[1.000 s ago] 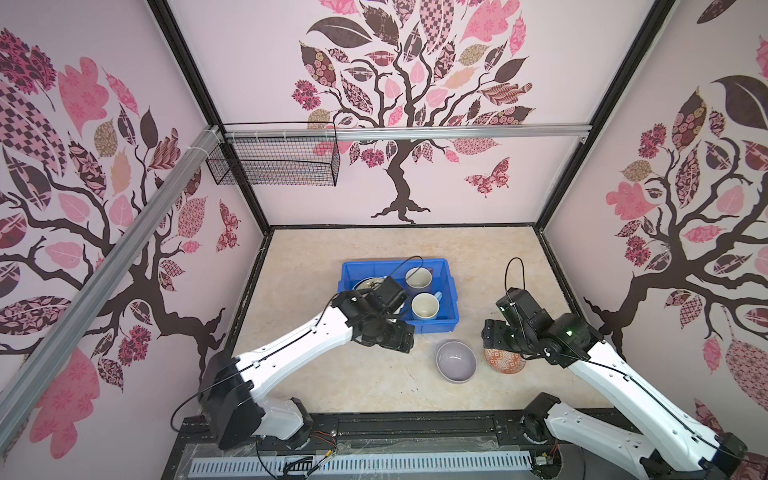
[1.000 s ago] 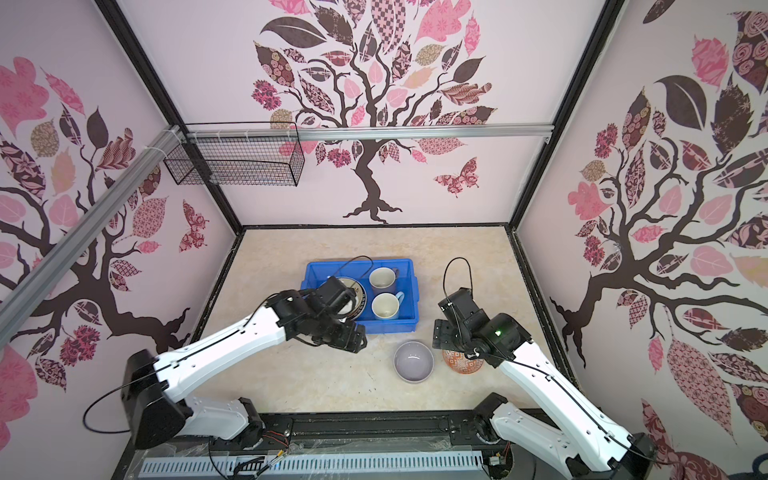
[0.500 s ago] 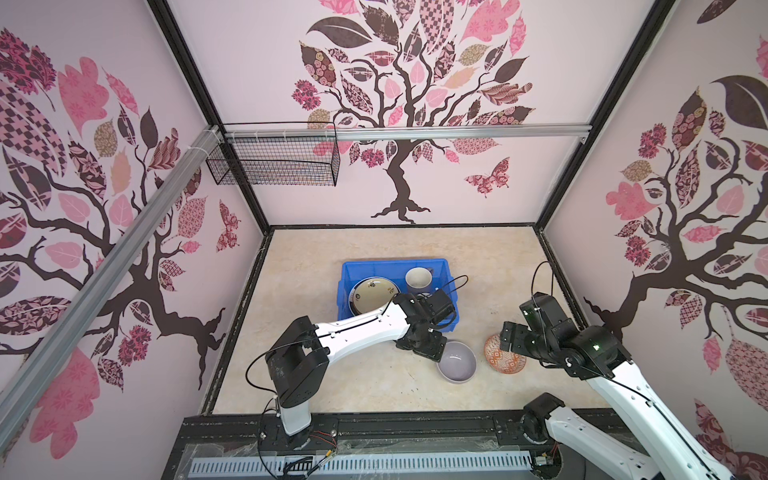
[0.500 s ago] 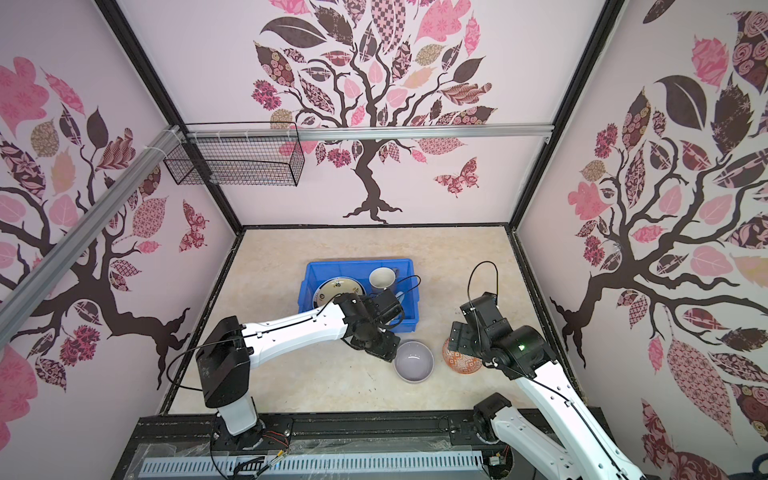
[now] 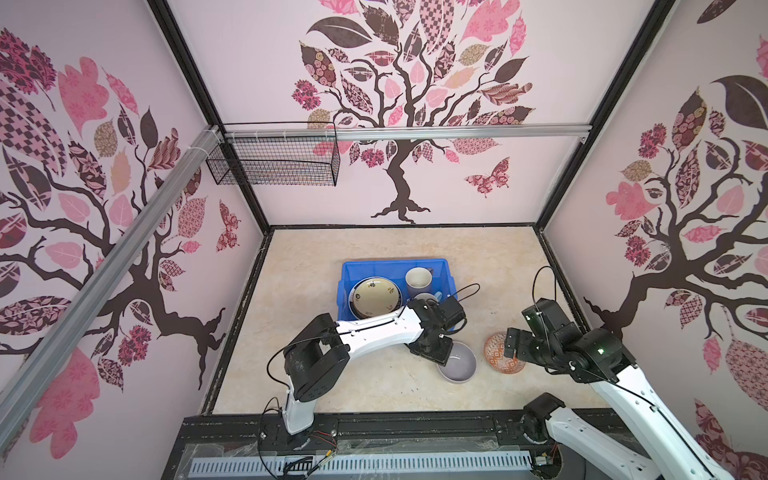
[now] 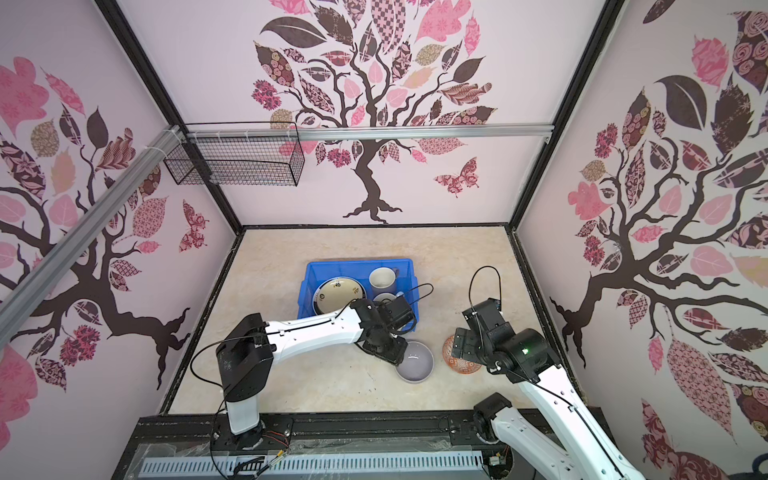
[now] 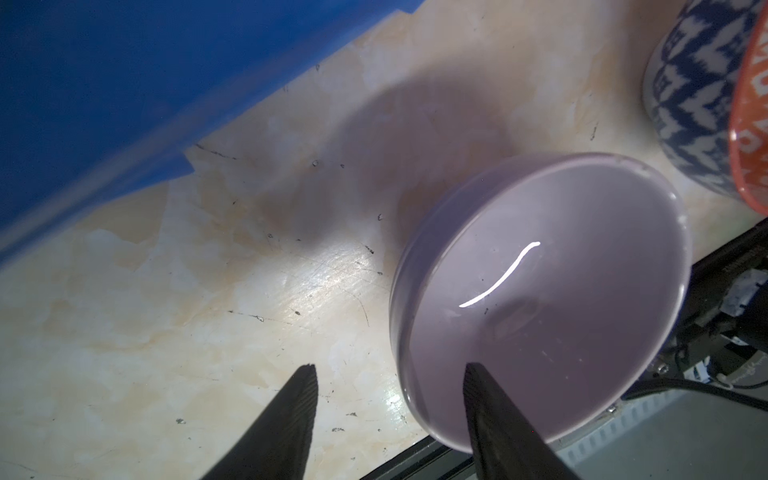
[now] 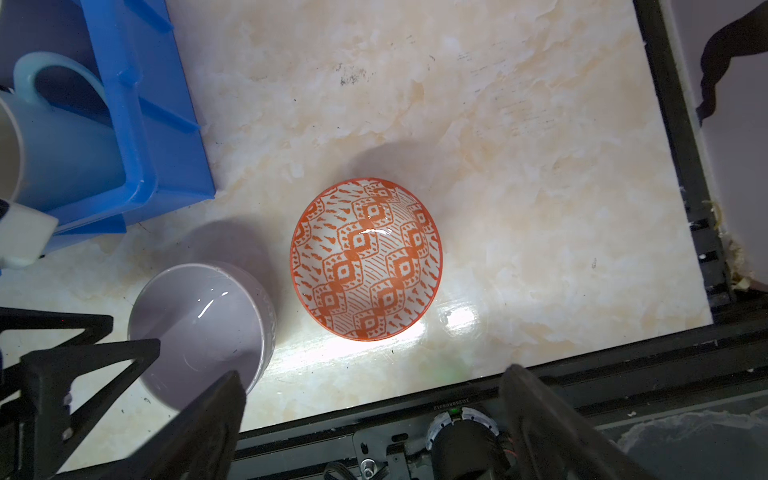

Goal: Place the mixed dishes into the plastic bin
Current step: 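Lower the left gripper onto the lavender bowl's rim and close it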

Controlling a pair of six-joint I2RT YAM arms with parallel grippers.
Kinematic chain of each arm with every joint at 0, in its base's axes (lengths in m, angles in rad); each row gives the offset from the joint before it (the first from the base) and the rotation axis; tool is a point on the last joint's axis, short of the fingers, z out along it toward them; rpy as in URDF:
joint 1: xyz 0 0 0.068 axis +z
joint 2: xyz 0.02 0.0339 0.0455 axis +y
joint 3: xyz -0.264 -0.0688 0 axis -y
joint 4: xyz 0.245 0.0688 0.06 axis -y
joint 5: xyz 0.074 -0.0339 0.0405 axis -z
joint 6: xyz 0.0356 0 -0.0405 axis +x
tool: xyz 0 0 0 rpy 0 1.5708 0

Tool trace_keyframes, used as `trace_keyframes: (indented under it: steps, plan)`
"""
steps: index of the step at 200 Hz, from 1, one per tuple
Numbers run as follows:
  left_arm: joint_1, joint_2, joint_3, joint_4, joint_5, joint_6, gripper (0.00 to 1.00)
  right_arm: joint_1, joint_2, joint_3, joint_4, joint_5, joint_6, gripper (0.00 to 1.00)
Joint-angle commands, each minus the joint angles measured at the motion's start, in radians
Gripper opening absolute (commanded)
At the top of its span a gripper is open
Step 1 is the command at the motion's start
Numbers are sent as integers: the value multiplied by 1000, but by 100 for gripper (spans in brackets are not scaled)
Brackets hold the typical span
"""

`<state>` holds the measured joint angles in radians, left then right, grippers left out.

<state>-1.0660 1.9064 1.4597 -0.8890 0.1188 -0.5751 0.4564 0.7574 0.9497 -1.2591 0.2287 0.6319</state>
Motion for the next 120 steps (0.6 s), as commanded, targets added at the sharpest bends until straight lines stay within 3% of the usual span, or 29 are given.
trace_keyframes:
  steps: [1, 120]
  plan:
    - [-3, 18, 8, 22, 2, 13, 54, -3, 6, 49, -25, 4, 1, 99]
    - [-3, 89, 36, 30, 7, 27, 37, -2, 18, 101, -60, 52, 5, 100]
